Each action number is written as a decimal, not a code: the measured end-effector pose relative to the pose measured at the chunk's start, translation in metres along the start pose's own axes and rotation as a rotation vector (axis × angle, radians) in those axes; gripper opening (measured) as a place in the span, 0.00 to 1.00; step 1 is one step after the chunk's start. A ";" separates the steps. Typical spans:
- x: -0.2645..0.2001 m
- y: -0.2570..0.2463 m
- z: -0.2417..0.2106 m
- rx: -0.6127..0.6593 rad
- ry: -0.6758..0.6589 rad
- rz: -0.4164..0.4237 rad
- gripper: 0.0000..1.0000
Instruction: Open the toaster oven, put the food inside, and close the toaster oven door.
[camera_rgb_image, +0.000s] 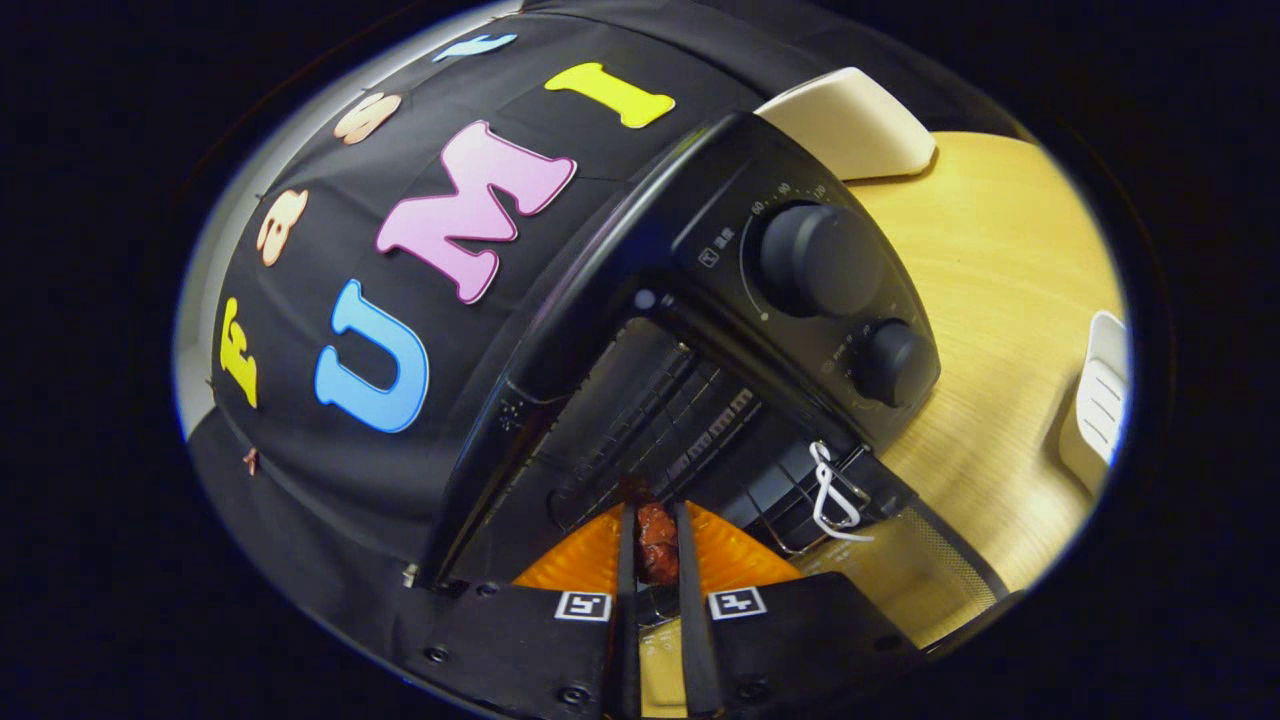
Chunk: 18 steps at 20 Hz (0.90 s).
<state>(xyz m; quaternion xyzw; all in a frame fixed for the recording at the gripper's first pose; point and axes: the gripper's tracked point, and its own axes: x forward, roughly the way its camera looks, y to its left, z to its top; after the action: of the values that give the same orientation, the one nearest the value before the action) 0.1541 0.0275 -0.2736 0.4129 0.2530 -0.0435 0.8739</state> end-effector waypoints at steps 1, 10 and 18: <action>-0.003 -0.003 0.000 -0.034 0.006 -0.016 0.25; -0.040 0.004 -0.007 -0.386 0.055 -0.021 0.98; -0.101 -0.018 -0.029 -0.595 0.165 -0.066 0.98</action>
<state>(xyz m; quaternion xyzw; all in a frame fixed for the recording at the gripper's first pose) 0.0496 0.0240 -0.2534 0.1327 0.3380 0.0375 0.9310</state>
